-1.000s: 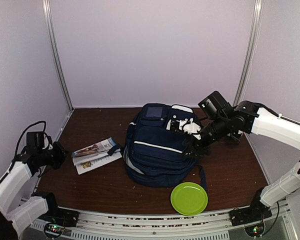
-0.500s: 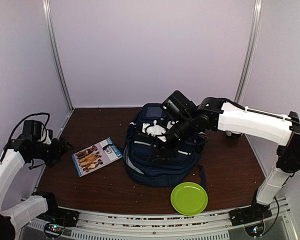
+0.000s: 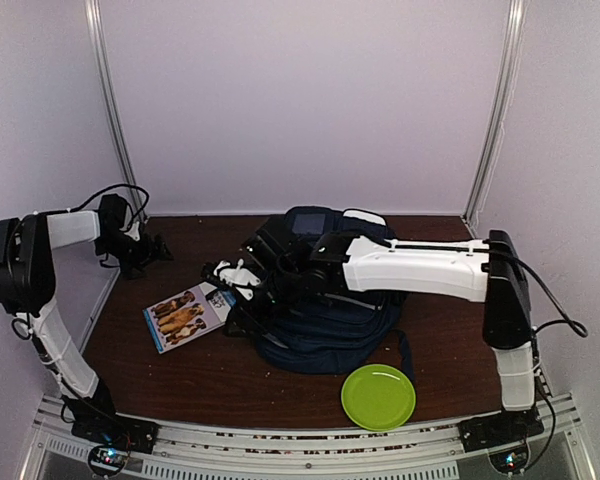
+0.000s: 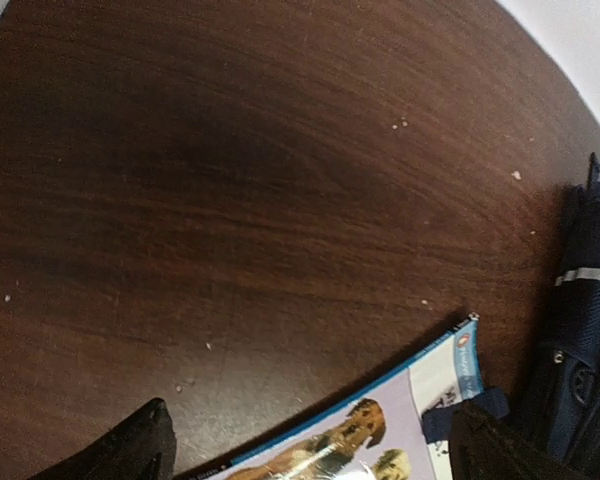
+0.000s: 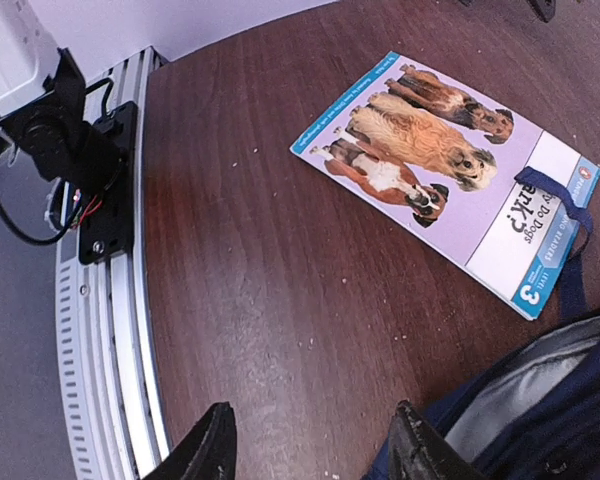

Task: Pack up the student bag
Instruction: Move the book to the center of the board.

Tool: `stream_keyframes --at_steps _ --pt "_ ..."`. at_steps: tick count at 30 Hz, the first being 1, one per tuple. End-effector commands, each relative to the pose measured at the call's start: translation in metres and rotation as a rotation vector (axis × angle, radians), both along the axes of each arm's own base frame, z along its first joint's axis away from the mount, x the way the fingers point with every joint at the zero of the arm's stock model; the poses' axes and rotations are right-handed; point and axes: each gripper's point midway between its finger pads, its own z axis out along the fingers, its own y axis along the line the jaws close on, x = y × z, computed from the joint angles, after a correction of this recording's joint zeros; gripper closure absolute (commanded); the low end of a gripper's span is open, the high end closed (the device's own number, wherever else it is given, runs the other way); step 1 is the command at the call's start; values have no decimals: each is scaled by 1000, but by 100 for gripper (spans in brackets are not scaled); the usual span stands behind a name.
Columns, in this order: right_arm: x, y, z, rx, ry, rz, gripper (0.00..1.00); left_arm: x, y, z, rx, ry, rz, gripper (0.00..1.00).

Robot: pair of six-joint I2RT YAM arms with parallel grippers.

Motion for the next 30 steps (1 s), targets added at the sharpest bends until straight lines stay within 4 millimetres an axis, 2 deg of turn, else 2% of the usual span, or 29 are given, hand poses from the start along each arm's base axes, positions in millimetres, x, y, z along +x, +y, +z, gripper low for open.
stream_keyframes --at_steps 1,4,7,14,17,22,25,30 --pt "11 29 -6 33 55 -85 48 25 13 -6 94 -7 -77 2" --pt "10 42 -24 13 100 -78 47 25 13 -33 99 92 -114 3" --pt "8 45 -44 -10 144 -78 47 19 8 -52 64 152 -132 4" --pt "13 42 -68 -43 192 -110 46 -10 -36 -63 -14 210 -225 8" --pt "20 39 -82 -68 201 -134 46 -33 -55 -67 -24 242 -270 9" --pt "17 31 -97 -109 187 -95 48 -87 -80 -74 -71 329 -303 13" --pt "16 20 -104 -137 141 -51 50 -115 -90 -68 -129 339 -297 16" --pt "15 1 -104 -156 169 -51 50 -163 -115 -56 -158 349 -317 19"
